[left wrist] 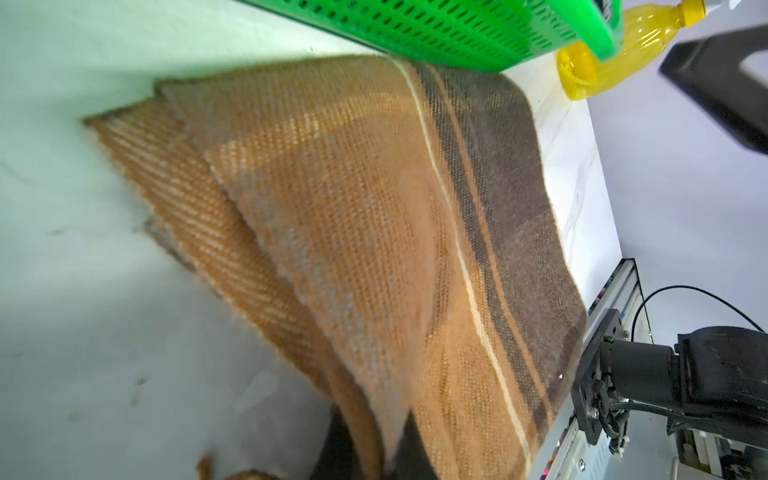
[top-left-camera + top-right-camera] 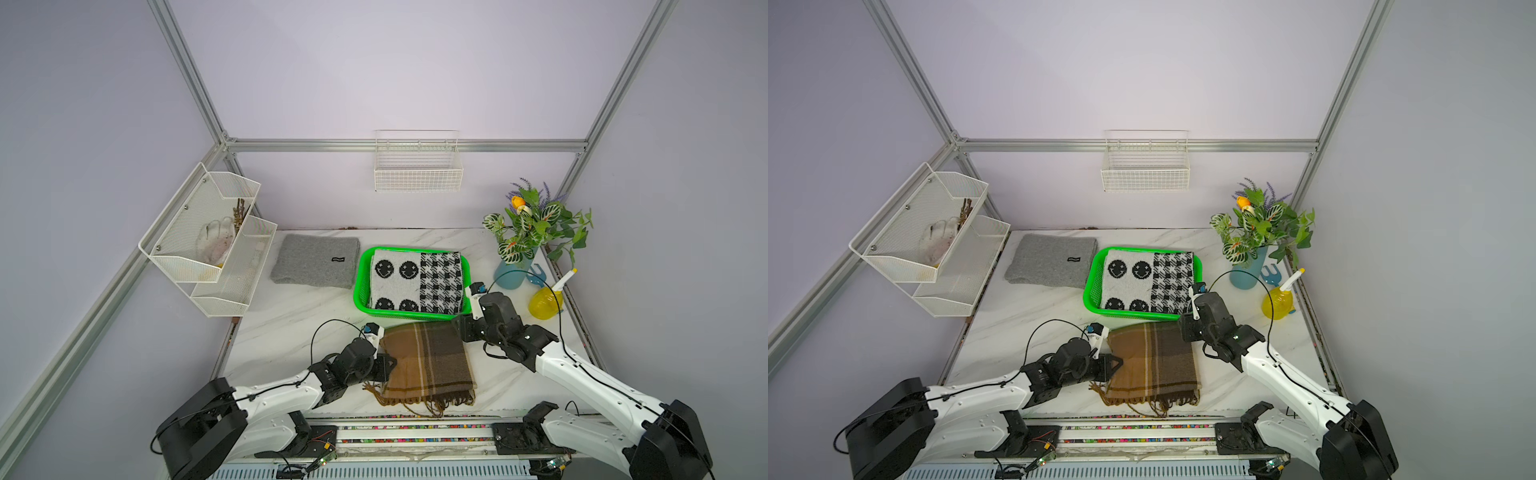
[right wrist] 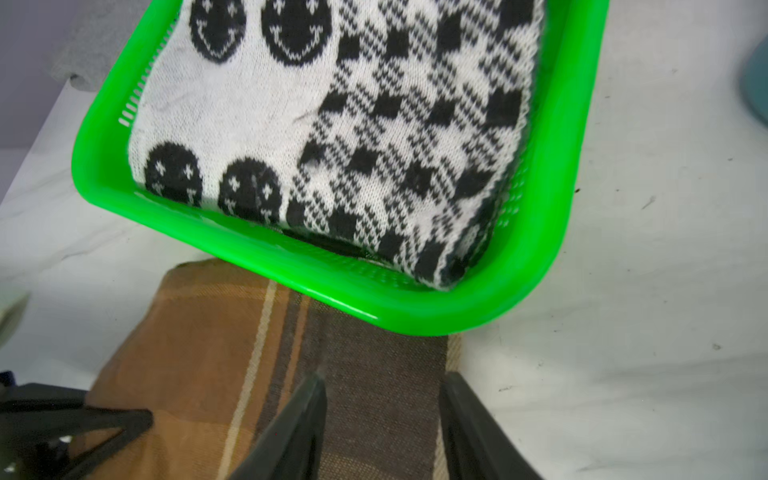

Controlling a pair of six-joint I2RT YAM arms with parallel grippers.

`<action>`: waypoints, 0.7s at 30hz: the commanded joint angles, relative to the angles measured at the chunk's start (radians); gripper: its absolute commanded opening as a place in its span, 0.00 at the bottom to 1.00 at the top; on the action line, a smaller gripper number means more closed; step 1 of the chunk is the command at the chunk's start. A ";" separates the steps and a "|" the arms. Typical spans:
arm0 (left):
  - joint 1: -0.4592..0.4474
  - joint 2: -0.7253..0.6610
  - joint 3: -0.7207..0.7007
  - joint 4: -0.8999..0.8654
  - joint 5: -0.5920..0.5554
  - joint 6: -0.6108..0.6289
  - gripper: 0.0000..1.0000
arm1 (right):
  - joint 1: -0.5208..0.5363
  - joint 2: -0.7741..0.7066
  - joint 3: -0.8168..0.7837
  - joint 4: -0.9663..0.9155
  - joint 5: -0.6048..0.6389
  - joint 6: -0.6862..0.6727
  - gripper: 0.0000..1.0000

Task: Put the folded scarf in the basket
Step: Move the scarf to the center of the board.

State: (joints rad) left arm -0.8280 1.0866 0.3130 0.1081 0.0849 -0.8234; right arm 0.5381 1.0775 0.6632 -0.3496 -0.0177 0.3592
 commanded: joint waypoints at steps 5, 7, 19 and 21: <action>0.134 -0.103 -0.088 -0.117 0.012 0.078 0.00 | 0.016 0.021 -0.080 0.078 -0.073 0.047 0.52; 0.145 -0.080 -0.087 -0.111 0.004 0.078 0.04 | 0.016 0.022 -0.124 0.125 -0.149 0.059 0.52; 0.176 0.063 -0.038 -0.067 0.058 0.133 0.08 | 0.016 0.183 -0.178 0.265 -0.320 0.079 0.56; 0.178 0.056 -0.038 -0.069 0.060 0.133 0.08 | 0.016 0.202 -0.186 0.279 -0.321 0.083 0.56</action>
State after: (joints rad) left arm -0.6598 1.1362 0.2672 0.0559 0.1356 -0.7170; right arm 0.5480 1.2598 0.4919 -0.1360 -0.3035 0.4263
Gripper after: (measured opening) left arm 0.082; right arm 0.561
